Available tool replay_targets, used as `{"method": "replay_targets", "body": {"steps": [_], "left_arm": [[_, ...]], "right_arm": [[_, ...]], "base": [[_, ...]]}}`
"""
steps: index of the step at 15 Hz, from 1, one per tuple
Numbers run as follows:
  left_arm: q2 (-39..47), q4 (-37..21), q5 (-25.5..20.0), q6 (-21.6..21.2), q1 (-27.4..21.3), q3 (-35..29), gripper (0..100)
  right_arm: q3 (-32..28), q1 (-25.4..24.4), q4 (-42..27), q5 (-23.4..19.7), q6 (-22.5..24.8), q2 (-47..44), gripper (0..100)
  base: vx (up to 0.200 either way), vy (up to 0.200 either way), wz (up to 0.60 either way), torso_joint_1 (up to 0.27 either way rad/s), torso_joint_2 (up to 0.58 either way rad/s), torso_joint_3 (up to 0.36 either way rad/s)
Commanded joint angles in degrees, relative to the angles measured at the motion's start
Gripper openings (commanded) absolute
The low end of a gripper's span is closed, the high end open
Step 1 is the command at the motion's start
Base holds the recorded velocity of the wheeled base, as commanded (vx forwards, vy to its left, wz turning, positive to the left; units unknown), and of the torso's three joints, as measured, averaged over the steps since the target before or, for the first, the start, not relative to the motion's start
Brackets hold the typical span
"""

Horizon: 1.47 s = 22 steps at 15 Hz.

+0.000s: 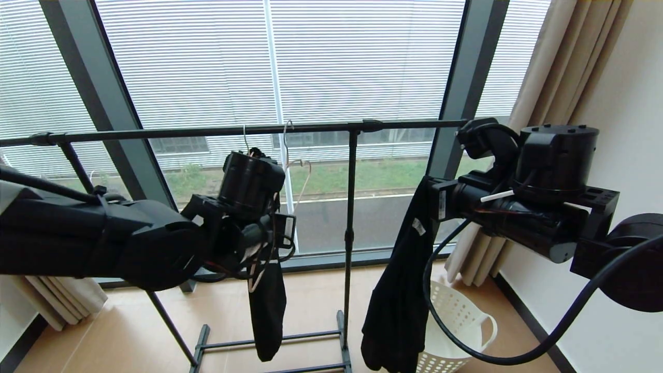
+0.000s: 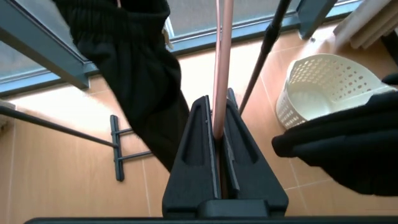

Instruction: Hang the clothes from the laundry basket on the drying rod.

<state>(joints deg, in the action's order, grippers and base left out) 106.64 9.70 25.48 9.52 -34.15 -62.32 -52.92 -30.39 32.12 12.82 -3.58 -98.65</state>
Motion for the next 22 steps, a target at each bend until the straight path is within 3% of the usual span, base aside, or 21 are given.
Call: {"method": "replay_targets", "body": {"steps": [1, 6, 9, 13, 15, 20, 22], "left_arm": [[-6.4, 0.8, -2.9, -0.3, -0.3, 5.9, 0], [-15.0, 2.7, -6.6, -2.1, -0.5, 16.1, 0], [-20.7, 10.1, -16.0, -5.0, -0.3, 26.6, 0], [-27.0, 20.4, -26.2, -11.9, 2.9, 38.6, 0], [-29.5, 24.5, -33.3, -12.4, 3.2, 44.8, 0], [-29.3, 27.8, -42.8, -14.7, 3.3, 49.4, 0], [-28.5, 28.3, -44.4, -14.6, 3.4, 49.6, 0]], "right_arm": [[0.1, 0.0, 0.0, 0.0, 0.0, -0.1, 0], [0.0, -0.1, 0.0, 1.2, 0.0, -0.8, 0], [-0.3, 0.1, 0.0, 2.7, 0.5, -0.5, 0], [-0.7, 0.1, 0.0, 9.2, 3.7, -0.9, 0], [-1.0, 0.0, 0.0, 15.9, 6.9, -1.8, 0], [-0.9, -0.6, 4.5, 19.5, 8.4, -4.9, 0], [-0.7, -1.5, 4.6, 19.6, 8.4, -5.2, 0]], "base": [[0.000, 0.000, 0.00, 0.000, 0.00, 0.000], [0.000, 0.000, 0.00, 0.000, 0.00, 0.000], [0.000, 0.000, 0.00, 0.000, 0.00, 0.000], [0.000, 0.000, 0.00, 0.000, 0.00, 0.000], [0.000, 0.000, 0.00, 0.000, 0.00, 0.000], [0.000, 0.000, 0.00, 0.000, 0.00, 0.000], [0.000, 0.000, 0.00, 0.000, 0.00, 0.000]]}}
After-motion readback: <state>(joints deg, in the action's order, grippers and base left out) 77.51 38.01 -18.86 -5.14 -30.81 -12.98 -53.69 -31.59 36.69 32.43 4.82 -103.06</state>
